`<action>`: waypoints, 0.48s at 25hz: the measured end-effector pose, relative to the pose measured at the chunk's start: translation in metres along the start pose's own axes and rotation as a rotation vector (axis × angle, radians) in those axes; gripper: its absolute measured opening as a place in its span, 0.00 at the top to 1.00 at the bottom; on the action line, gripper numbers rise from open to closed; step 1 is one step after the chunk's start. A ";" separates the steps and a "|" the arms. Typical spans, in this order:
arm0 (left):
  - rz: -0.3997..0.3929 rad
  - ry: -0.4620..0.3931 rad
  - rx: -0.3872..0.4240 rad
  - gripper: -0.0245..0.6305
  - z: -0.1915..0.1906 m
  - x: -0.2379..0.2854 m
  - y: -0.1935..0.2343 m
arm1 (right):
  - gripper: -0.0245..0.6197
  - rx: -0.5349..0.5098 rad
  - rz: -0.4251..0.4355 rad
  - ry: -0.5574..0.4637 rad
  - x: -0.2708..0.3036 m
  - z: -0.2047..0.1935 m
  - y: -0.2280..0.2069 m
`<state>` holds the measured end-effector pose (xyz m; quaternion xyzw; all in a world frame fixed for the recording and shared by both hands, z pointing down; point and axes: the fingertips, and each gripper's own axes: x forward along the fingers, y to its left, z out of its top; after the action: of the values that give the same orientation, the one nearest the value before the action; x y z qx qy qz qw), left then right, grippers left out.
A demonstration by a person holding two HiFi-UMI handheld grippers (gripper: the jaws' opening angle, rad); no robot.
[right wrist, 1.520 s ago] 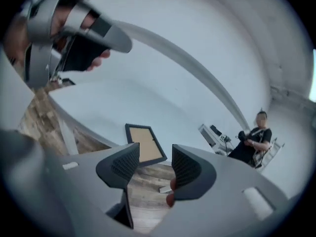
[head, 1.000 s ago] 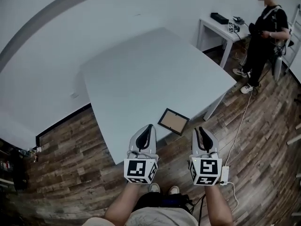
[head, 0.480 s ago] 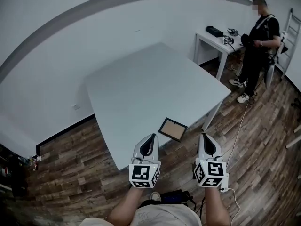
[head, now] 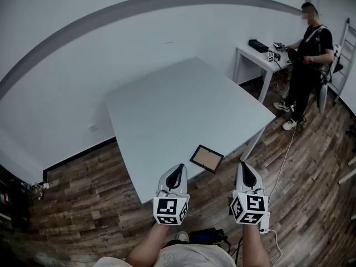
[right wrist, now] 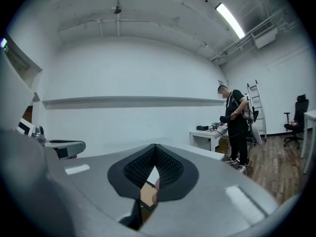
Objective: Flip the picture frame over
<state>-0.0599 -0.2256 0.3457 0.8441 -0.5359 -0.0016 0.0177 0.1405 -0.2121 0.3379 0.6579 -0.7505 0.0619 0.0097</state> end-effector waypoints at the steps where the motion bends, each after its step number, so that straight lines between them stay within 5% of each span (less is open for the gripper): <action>1: -0.001 0.001 0.003 0.96 0.000 0.000 0.000 | 0.92 0.000 0.000 0.002 0.000 -0.001 0.000; 12: -0.007 -0.004 0.012 0.96 0.001 0.003 -0.003 | 0.92 0.004 0.003 0.009 0.004 -0.004 -0.003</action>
<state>-0.0563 -0.2272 0.3449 0.8460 -0.5331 -0.0001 0.0114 0.1431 -0.2160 0.3426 0.6565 -0.7513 0.0664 0.0118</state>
